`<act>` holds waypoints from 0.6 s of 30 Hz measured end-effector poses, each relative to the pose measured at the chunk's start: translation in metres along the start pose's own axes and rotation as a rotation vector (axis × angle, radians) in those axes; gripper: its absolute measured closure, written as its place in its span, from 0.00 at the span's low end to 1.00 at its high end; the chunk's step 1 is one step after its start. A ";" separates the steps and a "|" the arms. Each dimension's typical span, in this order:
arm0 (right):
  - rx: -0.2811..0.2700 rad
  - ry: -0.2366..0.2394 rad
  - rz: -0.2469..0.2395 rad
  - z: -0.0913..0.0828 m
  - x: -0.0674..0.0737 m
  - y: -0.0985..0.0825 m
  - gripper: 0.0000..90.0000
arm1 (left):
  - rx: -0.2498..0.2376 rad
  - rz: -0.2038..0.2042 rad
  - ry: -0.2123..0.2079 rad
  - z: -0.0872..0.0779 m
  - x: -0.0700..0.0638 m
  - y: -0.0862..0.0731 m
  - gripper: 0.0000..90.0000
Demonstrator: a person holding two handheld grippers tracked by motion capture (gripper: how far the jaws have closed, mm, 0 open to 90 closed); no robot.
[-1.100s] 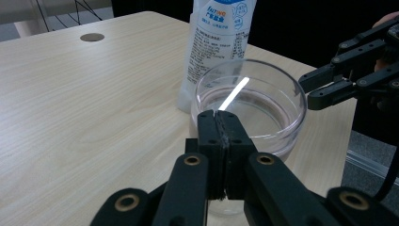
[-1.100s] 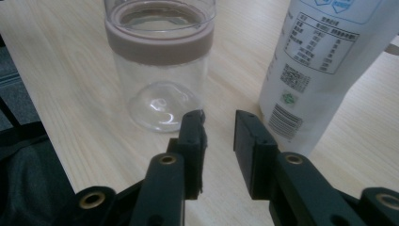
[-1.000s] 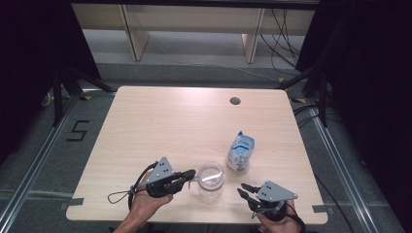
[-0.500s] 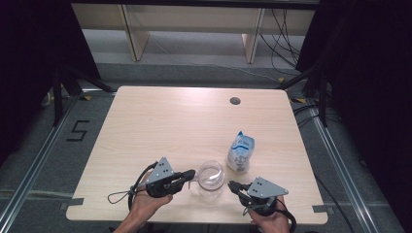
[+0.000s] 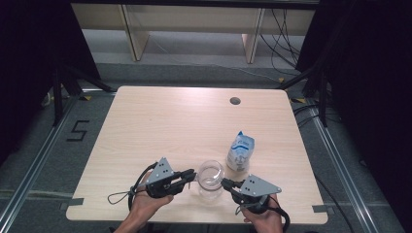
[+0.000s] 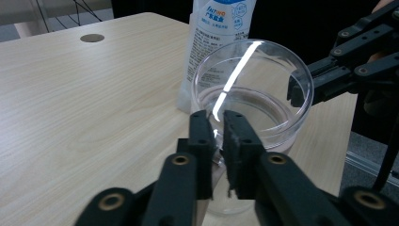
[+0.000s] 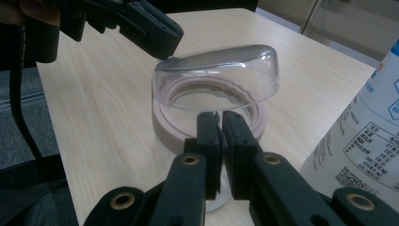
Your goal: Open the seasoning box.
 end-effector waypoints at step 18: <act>-0.024 0.006 -0.018 0.002 0.004 0.014 0.96 | 0.112 0.024 0.045 -0.029 0.006 -0.031 0.35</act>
Point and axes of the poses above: each handheld gripper's, and its own axes: z roughly forward along the jaws, y roughly out of its top, x roughly to its left, the point moved 6 cm from there along z, roughly forward along the jaws, and after that the axes turned 9 degrees about -z, right-handed, at the moved point
